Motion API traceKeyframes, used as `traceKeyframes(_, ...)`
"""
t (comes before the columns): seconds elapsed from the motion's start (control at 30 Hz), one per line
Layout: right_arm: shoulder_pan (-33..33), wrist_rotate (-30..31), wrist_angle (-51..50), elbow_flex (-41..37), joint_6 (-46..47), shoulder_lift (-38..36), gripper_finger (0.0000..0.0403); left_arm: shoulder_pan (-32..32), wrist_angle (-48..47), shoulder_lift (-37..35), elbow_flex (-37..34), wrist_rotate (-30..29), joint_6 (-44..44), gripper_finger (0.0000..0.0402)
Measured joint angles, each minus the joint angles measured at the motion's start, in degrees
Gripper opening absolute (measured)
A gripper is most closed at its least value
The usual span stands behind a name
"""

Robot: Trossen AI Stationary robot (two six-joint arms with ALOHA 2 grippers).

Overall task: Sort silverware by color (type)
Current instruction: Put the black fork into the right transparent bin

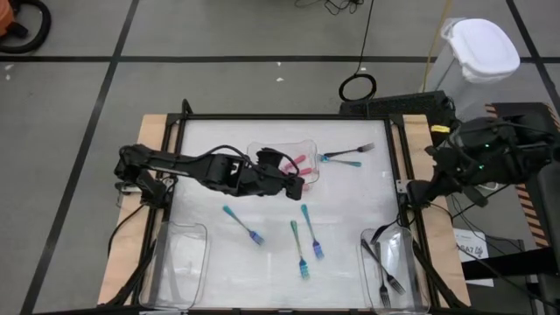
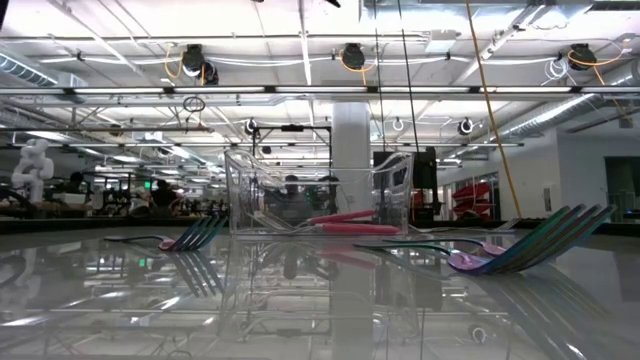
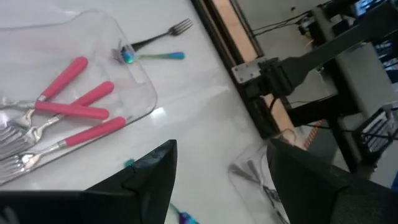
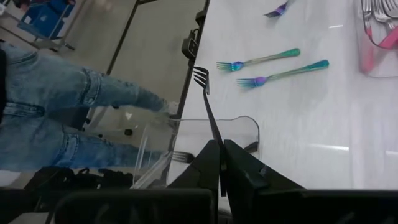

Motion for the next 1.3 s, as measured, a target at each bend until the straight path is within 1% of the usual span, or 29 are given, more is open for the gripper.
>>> traceKeyframes(0.23,0.00,0.06,0.03,-0.07,0.34,-1.94,0.0006,0.04,1.17,1.90,0.07,4.75,-4.17,0.0248)
traceKeyframes(0.37,0.00,0.23,0.07,-0.06,0.21,-1.84,0.0006,0.04,0.46,2.09,0.04,7.14,-4.60,0.0248)
traceKeyframes(0.6,0.00,0.13,0.05,-0.06,-0.22,-1.34,0.0006,0.04,0.12,2.01,0.04,7.34,-4.06,0.0248)
traceKeyframes(0.73,-0.02,-0.98,0.07,-0.08,0.51,-0.81,0.0006,0.04,-2.01,2.00,0.04,7.34,-3.98,0.0248)
traceKeyframes(0.83,0.00,-2.96,0.06,-0.08,2.34,-0.88,0.0006,-0.24,-4.22,2.00,0.04,7.32,-3.01,0.0248)
traceKeyframes(1.03,0.00,-3.08,0.05,-0.08,7.52,-0.40,0.0006,-0.66,-6.53,1.99,0.04,7.47,3.33,0.0248)
traceKeyframes(1.17,0.04,-5.02,0.05,-0.08,11.26,1.06,0.0006,-0.22,-7.98,2.00,0.04,8.52,3.19,0.0248)
traceKeyframes(1.3,0.45,-7.34,0.04,-0.08,12.20,3.71,0.0006,-1.08,-8.01,1.98,0.04,8.61,3.15,0.0248)
